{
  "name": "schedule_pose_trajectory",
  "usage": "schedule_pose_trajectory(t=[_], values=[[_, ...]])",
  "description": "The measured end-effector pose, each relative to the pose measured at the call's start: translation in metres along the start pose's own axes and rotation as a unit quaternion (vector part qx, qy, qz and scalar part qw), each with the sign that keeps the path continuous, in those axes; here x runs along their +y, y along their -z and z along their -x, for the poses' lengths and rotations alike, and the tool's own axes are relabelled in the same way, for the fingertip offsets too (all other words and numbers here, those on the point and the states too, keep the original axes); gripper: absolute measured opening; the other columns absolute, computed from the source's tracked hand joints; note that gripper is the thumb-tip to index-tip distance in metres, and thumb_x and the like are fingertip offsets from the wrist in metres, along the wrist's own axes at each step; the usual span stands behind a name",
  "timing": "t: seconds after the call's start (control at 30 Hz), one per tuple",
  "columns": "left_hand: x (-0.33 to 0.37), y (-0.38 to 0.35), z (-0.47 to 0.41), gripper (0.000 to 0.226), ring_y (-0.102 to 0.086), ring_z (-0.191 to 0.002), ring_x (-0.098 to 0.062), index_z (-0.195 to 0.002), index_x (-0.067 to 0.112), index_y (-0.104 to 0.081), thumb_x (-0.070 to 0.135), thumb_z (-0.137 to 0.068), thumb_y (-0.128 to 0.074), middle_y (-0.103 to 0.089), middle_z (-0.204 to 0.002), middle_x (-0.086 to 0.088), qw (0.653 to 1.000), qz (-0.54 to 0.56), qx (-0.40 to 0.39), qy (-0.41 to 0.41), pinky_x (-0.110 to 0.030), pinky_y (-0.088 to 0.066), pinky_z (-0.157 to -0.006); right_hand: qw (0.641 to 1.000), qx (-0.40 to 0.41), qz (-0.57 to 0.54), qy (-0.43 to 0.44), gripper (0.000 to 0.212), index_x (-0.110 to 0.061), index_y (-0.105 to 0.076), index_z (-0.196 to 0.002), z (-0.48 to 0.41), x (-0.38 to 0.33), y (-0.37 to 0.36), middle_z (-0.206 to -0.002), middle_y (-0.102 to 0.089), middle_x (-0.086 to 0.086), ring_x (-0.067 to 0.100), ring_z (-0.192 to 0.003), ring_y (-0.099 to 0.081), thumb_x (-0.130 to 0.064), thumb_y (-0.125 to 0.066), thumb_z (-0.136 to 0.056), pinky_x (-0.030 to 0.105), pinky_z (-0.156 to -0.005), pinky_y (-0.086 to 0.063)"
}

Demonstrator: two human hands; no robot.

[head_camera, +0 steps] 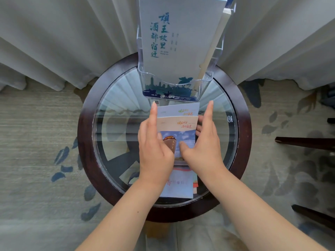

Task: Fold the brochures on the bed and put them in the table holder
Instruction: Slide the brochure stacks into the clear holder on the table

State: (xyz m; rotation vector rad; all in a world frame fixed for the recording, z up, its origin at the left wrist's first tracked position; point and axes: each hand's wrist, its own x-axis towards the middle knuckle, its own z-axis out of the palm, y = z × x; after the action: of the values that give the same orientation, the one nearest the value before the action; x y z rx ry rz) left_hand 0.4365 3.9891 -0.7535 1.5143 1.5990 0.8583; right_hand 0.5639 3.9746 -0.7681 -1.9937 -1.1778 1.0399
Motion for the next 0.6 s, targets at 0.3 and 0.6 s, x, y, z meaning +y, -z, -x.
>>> schedule_pose_trajectory(t=[0.3, 0.6], values=[[0.006, 0.009, -0.018, 0.078, -0.037, -0.118, 0.015, -0.16, 0.007, -0.014, -0.019, -0.09, -0.038, -0.036, -0.129, 0.015, 0.998, 0.011, 0.043, -0.054, -0.004, -0.03, -0.1, 0.988, -0.005, 0.087, 0.124, 0.11, -0.042, -0.011, -0.163, -0.014, -0.036, 0.021, -0.117, -0.037, 0.0, -0.004, -0.101, -0.044, 0.003, -0.072, -0.083, -0.001, -0.089, -0.034], [0.037, 0.037, -0.058, 0.072, -0.047, -0.127, -0.048, -0.154, 0.004, -0.007, -0.018, -0.093, -0.036, -0.038, -0.142, -0.033, 0.974, 0.093, 0.088, -0.186, -0.059, -0.044, -0.105, 0.938, 0.118, 0.065, 0.319, 0.07, -0.007, -0.05, -0.144, -0.018, -0.097, 0.046, -0.11, -0.054, 0.016, 0.005, -0.101, -0.048, 0.015, -0.073, -0.081, 0.007, -0.093, -0.037]])
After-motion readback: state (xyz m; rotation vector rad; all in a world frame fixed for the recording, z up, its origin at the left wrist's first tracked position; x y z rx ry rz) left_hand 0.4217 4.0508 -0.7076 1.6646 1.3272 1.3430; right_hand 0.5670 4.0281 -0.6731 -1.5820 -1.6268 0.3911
